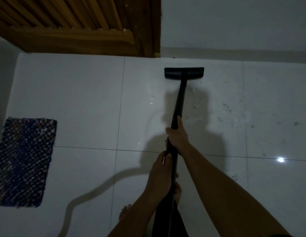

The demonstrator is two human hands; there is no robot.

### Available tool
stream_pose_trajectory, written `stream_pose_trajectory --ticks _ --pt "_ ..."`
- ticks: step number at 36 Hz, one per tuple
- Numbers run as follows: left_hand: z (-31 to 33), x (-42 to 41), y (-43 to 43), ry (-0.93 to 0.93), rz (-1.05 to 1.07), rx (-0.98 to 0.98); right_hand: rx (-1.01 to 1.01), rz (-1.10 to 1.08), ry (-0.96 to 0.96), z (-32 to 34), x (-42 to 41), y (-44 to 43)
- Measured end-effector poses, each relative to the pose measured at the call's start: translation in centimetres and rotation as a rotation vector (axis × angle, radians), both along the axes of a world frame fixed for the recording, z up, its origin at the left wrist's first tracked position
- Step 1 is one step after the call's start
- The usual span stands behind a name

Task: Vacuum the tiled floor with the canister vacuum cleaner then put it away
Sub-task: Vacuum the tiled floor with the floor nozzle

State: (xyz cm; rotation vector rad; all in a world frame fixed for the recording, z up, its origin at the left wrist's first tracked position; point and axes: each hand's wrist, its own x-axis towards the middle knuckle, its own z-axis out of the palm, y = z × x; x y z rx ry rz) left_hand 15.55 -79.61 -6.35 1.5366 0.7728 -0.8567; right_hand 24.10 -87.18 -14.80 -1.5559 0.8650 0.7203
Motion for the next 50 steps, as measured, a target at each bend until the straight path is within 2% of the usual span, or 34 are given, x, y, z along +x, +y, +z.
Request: stream_pose_trajectory --ticks 9,20,29,34,39,44,50 --pt "-0.1 2.4 -3.2 0.03 -0.02 -0.063 -0.03 -0.005 -0.001 -0.5 1.8 -3.7" --pt "0.3 0.6 -5.2 0.005 -0.079 -0.017 -0.016 -0.037 0.023 -0.3 -0.5 -5.7" --pt "0.9 -2.8 -5.0 -0.019 -0.087 0.008 -0.022 -0.025 0.03 0.3 -3.9 -5.4" --pt "1.4 -5.2 -4.7 0.037 -0.008 -0.055 -0.019 -0.004 0.039 0.8 -6.1 -5.2" --pt "1.5 -8.2 -4.0 0.045 -0.021 -0.027 -0.02 0.008 0.041 0.8 -9.1 -4.4" --pt "2.3 -11.1 -3.1 0.035 -0.055 -0.005 -0.009 0.002 0.058 1.0 -12.2 -3.6" --pt "3.3 -14.7 -1.8 -0.039 -0.191 0.05 0.002 -0.029 0.059 1.7 -16.1 -2.3"
